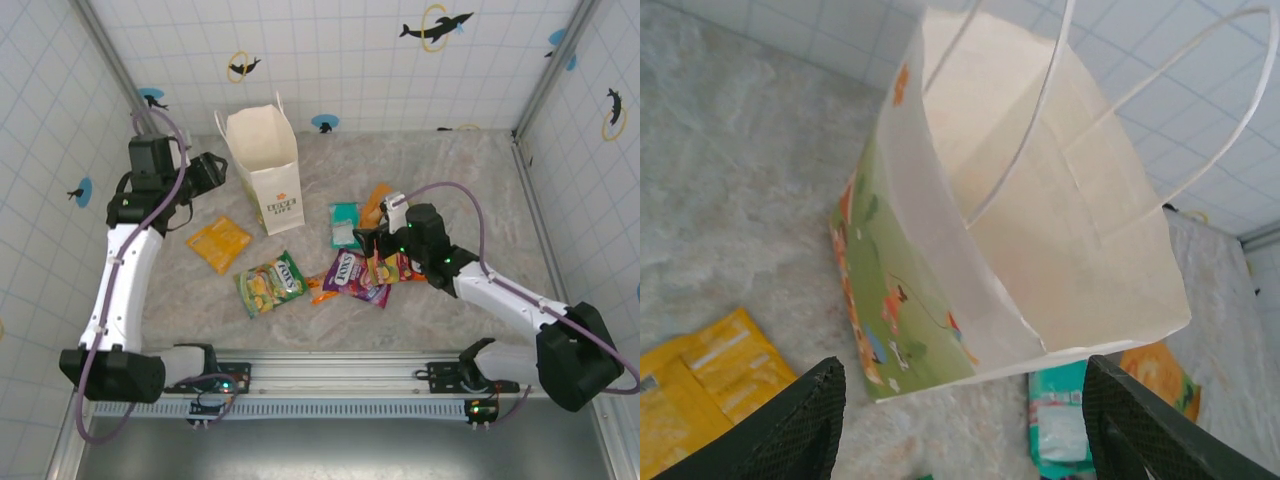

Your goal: Place the snacks into the paper bag

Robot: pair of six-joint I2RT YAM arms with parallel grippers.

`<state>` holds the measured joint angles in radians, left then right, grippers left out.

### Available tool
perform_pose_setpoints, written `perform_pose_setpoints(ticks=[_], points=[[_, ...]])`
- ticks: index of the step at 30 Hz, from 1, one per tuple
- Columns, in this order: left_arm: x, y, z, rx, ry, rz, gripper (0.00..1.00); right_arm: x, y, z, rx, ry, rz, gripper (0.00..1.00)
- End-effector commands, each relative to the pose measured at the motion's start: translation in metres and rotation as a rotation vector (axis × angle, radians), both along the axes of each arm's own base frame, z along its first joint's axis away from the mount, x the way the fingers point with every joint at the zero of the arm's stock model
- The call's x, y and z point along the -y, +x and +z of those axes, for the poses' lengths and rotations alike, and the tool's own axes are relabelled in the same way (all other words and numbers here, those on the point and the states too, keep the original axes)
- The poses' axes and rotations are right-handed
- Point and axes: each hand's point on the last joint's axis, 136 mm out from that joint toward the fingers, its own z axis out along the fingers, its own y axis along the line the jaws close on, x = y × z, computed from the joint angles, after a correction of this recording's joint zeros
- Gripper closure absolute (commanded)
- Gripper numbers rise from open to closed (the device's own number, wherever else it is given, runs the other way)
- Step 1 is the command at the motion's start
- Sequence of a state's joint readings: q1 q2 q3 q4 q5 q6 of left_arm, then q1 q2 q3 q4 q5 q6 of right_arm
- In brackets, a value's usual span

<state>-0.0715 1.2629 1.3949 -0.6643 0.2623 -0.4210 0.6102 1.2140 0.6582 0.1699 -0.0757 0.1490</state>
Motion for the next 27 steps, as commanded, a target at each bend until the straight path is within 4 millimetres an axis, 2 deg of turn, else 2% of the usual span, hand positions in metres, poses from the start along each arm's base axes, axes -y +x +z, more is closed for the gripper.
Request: perform_pose_setpoints(ticks=[1, 7, 12, 18, 23, 27], points=[[0.014, 0.0, -0.007, -0.104, -0.035, -0.048, 0.38, -0.003, 0.004, 0.008, 0.005, 0.018, -0.022, 0.02], [0.028, 0.023, -0.017, -0.179, -0.002, -0.065, 0.38, -0.005, 0.002, -0.002, -0.016, 0.011, -0.017, 0.02], [0.03, 0.044, -0.025, -0.218, 0.032, -0.037, 0.38, -0.008, 0.002, -0.008, -0.027, 0.007, -0.009, 0.02], [0.03, 0.066, -0.038, -0.276, 0.085, 0.0, 0.48, -0.009, 0.002, -0.016, -0.04, -0.005, 0.001, 0.02], [0.04, 0.076, -0.052, -0.321, 0.102, -0.017, 0.48, -0.009, 0.002, -0.022, -0.049, -0.021, 0.003, 0.02], [0.039, 0.078, -0.063, -0.351, 0.134, 0.001, 0.54, -0.009, 0.003, -0.025, -0.05, -0.031, 0.002, 0.02]])
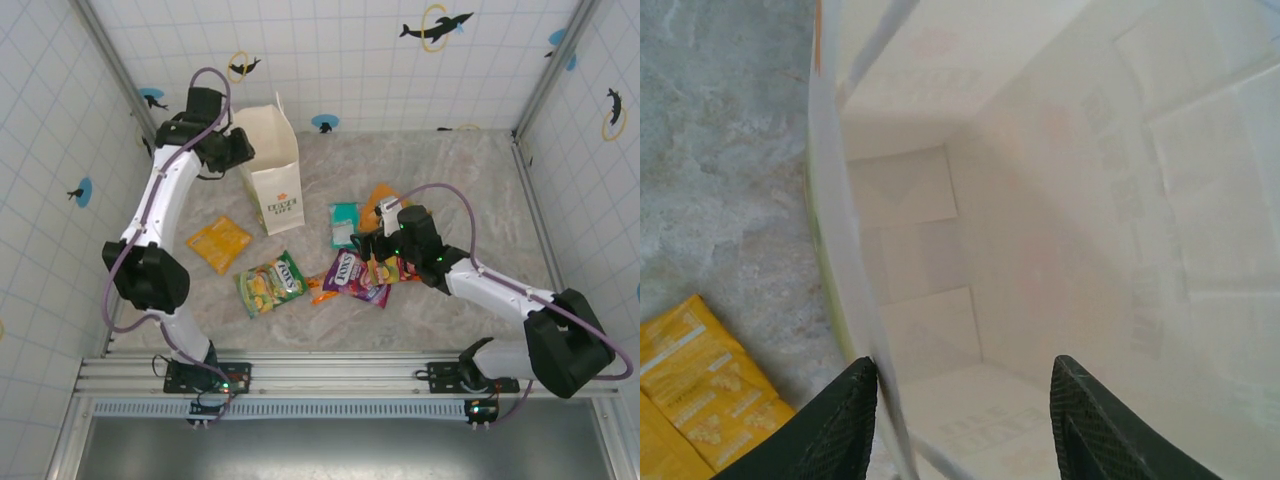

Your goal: Place the snacks into the paper bag

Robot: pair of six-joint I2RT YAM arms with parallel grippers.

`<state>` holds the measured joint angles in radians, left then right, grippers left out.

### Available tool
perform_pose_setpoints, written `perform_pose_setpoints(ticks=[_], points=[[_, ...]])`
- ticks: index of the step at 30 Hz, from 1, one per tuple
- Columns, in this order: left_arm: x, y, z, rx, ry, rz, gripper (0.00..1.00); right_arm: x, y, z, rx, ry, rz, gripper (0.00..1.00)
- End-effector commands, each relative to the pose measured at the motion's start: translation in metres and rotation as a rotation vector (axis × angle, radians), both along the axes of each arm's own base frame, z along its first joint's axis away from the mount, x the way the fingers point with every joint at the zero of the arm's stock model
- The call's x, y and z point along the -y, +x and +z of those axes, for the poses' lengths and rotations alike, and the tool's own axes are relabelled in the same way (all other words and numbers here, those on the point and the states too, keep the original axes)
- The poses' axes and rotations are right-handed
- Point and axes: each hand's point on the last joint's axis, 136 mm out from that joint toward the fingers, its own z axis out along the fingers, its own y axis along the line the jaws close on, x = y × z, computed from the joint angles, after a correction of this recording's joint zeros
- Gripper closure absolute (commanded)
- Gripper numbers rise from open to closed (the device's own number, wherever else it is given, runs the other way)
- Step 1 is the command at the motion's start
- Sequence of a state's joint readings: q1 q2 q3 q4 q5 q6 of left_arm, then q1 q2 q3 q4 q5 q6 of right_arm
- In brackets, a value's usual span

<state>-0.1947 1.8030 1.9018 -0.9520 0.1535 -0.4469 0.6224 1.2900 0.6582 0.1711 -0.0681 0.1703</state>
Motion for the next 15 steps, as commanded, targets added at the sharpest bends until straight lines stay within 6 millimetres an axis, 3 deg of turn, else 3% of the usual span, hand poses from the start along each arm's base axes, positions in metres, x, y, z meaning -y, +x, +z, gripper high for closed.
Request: perform_pose_setpoints(ticks=[1, 7, 13, 15], points=[[-0.007, -0.005, -0.005, -0.044, 0.048, 0.028, 0.57, -0.004, 0.002, 0.003, 0.022, 0.0, 0.006, 0.02], [-0.017, -0.008, -0.006, -0.045, 0.103, 0.052, 0.76, -0.004, 0.002, 0.0, 0.019, -0.007, 0.01, 0.02], [-0.01, -0.011, 0.008, -0.013, 0.083, 0.004, 1.0, -0.002, 0.001, 0.001, 0.02, -0.01, 0.007, 0.02], [-0.008, -0.012, 0.011, -0.009, 0.075, -0.015, 1.0, -0.001, 0.0, 0.002, 0.022, -0.01, 0.006, 0.02]])
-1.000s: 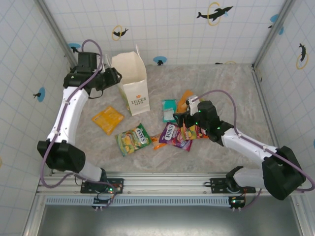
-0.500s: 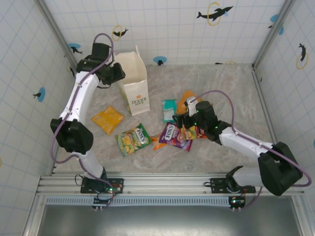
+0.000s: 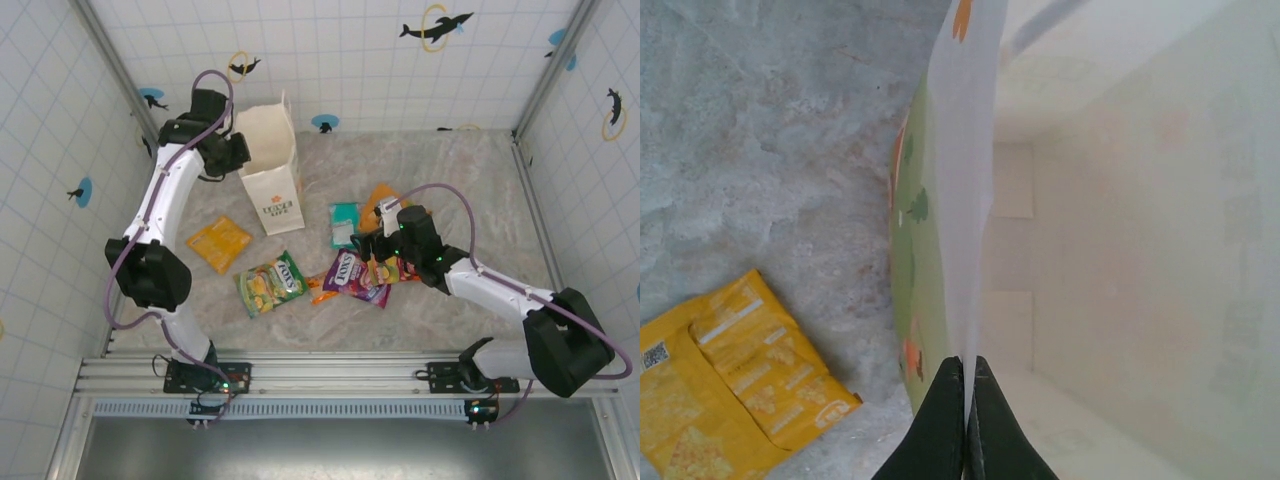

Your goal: Place the snacks into the paper bag

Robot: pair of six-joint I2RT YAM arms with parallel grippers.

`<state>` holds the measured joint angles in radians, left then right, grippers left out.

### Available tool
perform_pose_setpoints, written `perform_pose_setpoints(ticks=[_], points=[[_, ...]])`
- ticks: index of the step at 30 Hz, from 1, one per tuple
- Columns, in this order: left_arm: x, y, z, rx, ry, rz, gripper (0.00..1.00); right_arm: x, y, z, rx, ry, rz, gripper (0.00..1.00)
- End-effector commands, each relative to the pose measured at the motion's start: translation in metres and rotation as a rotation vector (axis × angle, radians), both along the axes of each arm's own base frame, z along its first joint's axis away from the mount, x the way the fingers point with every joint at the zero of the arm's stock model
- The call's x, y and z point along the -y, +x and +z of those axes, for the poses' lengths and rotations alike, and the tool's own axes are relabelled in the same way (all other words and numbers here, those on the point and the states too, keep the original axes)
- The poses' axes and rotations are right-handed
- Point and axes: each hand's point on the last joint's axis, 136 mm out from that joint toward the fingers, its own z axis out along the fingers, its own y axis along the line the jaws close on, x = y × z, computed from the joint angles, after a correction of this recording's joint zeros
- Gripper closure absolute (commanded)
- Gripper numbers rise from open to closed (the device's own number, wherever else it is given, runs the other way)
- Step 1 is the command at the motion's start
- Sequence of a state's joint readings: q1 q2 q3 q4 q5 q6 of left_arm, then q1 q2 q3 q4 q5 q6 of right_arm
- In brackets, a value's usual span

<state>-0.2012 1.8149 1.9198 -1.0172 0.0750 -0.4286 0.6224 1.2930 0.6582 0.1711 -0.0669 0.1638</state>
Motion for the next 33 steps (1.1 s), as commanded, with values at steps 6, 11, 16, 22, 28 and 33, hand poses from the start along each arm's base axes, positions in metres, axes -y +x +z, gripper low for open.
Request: perform_pose_setpoints(ticks=[6, 11, 16, 22, 28, 33], points=[[0.017, -0.011, 0.023, 0.028, -0.063, -0.106, 1.0, 0.001, -0.001, 0.005, 0.022, -0.001, -0.006, 0.02], [0.028, -0.018, 0.026, 0.037, -0.119, -0.151, 1.0, 0.003, -0.003, 0.007, 0.021, 0.01, -0.017, 0.02], [0.029, -0.026, 0.022, 0.031, -0.117, -0.178, 1.0, 0.01, -0.003, 0.006, -0.001, 0.006, -0.045, 0.02], [0.041, -0.037, 0.016, 0.027, -0.131, -0.235, 1.0, 0.033, 0.004, 0.0, -0.104, 0.029, -0.112, 0.02], [0.056, -0.047, 0.014, 0.052, -0.198, -0.269, 1.0, 0.068, 0.007, -0.006, -0.181, 0.101, -0.207, 0.01], [0.058, -0.049, 0.011, 0.05, -0.188, -0.267, 1.0, 0.083, 0.006, -0.002, -0.164, 0.106, -0.249, 0.01]])
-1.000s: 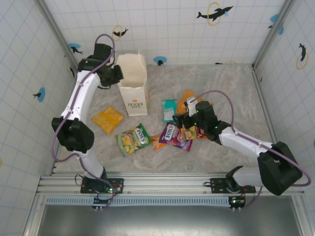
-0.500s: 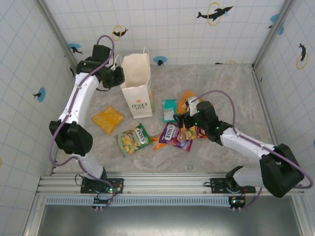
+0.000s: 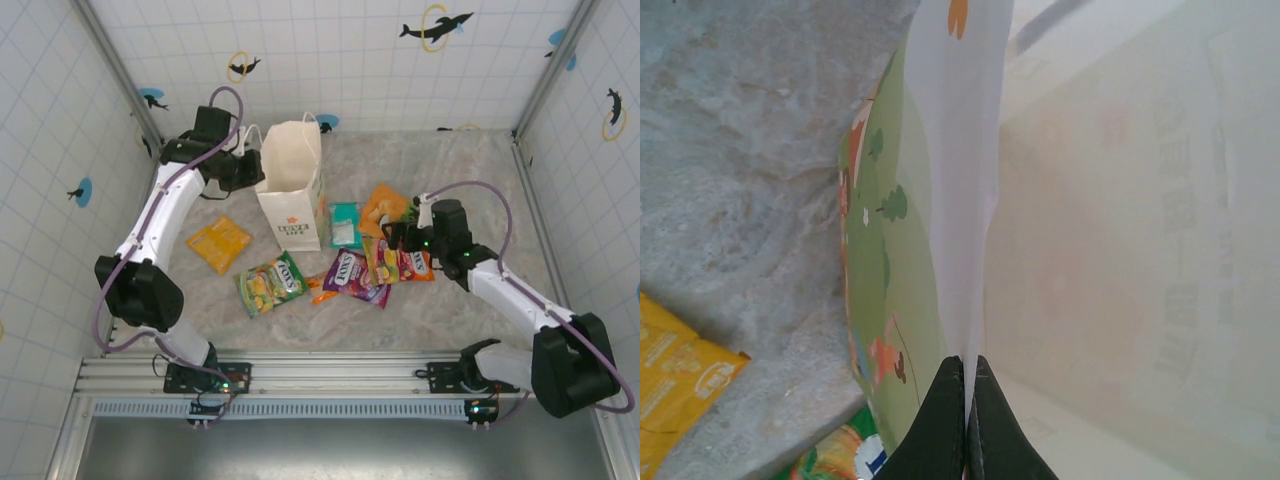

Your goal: Place the snacks into the paper bag

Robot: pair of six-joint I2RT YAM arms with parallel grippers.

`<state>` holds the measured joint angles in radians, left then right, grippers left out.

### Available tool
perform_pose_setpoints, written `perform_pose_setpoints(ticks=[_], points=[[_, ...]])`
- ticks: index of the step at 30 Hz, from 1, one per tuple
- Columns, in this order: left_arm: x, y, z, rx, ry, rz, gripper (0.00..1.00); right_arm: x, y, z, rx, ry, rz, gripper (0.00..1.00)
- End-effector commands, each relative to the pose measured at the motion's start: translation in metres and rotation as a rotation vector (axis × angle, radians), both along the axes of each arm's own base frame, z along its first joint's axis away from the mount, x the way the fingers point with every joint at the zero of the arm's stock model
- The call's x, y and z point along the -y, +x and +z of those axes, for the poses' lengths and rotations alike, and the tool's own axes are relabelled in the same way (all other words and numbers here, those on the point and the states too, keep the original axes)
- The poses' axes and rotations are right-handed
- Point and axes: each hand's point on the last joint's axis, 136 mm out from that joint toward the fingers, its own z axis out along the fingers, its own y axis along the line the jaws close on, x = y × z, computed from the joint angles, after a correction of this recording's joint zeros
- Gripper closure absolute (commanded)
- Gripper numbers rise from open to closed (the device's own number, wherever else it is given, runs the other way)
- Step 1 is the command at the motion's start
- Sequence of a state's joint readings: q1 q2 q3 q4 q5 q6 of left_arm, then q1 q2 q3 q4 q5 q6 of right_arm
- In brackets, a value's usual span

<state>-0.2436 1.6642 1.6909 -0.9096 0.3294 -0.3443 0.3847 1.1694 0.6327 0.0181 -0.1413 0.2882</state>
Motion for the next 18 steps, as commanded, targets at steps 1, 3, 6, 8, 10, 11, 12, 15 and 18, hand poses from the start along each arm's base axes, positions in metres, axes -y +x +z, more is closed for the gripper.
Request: perform_pose_setpoints(ticks=[1, 3, 6, 8, 10, 11, 12, 15, 18], points=[[0.005, -0.003, 0.01, 0.036, -0.012, -0.007, 1.0, 0.007, -0.009, -0.005, -0.031, 0.016, -0.011, 0.01], [0.007, -0.006, 0.007, 0.028, -0.014, -0.008, 1.0, 0.01, -0.01, -0.005, -0.031, 0.014, -0.02, 0.01], [0.01, -0.009, 0.003, 0.02, -0.029, -0.009, 0.98, 0.013, -0.01, -0.006, -0.034, 0.014, -0.026, 0.01], [0.008, -0.009, 0.002, 0.024, -0.024, 0.002, 0.87, 0.013, -0.011, -0.007, -0.038, 0.013, -0.026, 0.01], [0.005, -0.009, 0.003, 0.029, -0.011, 0.017, 0.79, 0.014, -0.011, -0.006, -0.041, 0.012, -0.027, 0.01], [0.003, -0.008, 0.004, 0.034, -0.002, 0.027, 0.7, 0.015, -0.011, -0.007, -0.044, 0.011, -0.027, 0.01], [0.001, -0.007, 0.007, 0.04, 0.006, 0.034, 0.65, 0.015, -0.012, -0.008, -0.047, 0.01, -0.027, 0.01], [-0.005, -0.005, 0.016, 0.068, 0.027, 0.058, 0.48, 0.019, -0.013, -0.007, -0.048, 0.006, -0.033, 0.0], [-0.01, -0.005, 0.03, 0.114, 0.034, 0.082, 0.41, 0.024, -0.014, -0.002, -0.02, -0.014, -0.042, 0.0]])
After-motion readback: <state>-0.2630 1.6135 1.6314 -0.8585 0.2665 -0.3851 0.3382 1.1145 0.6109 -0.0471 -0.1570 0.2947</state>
